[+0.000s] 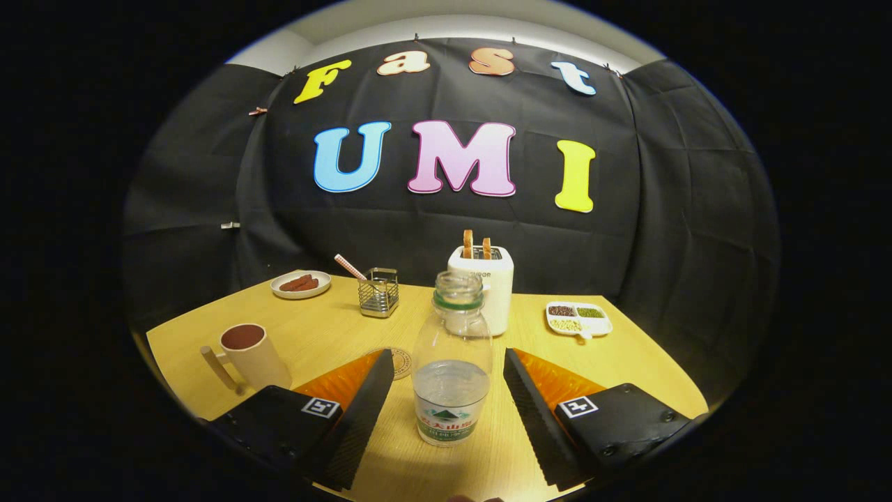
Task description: Take the bottle from table, then pour the juice into the cup, finally place the bottle on the coaster
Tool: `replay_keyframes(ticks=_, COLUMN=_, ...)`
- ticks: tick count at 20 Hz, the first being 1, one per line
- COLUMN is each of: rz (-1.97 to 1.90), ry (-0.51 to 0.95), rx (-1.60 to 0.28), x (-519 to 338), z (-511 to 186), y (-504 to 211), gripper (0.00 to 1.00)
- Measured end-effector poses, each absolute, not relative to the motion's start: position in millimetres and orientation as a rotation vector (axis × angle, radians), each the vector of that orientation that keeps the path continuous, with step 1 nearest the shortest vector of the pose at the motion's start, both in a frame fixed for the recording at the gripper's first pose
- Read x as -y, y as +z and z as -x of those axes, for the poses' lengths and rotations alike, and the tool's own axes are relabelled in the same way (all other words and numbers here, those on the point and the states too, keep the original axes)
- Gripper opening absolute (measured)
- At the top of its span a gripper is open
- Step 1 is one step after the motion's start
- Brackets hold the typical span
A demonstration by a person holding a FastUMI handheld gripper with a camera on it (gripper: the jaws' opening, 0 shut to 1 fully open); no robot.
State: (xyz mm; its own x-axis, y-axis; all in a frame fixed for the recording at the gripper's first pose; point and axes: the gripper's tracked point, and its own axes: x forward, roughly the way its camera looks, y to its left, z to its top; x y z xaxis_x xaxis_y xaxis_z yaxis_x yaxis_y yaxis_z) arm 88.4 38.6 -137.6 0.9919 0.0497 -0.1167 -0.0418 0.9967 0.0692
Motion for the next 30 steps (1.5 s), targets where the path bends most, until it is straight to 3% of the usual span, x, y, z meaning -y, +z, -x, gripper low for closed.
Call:
replay_keyframes(ticks=15, rz=-0.116, ry=0.034, rx=-0.178, x=-39.6, z=-106.9, y=-175.5, gripper=0.97)
replay_keyframes(ticks=19, rz=-0.134, ry=0.032, rx=-0.186, x=-39.4, z=-108.9, y=-179.0, gripper=0.81)
replay_keyframes(ticks=30, rz=-0.082, ry=0.083, rx=-0.201, x=-42.7, z=-104.3, y=-170.4, gripper=0.71)
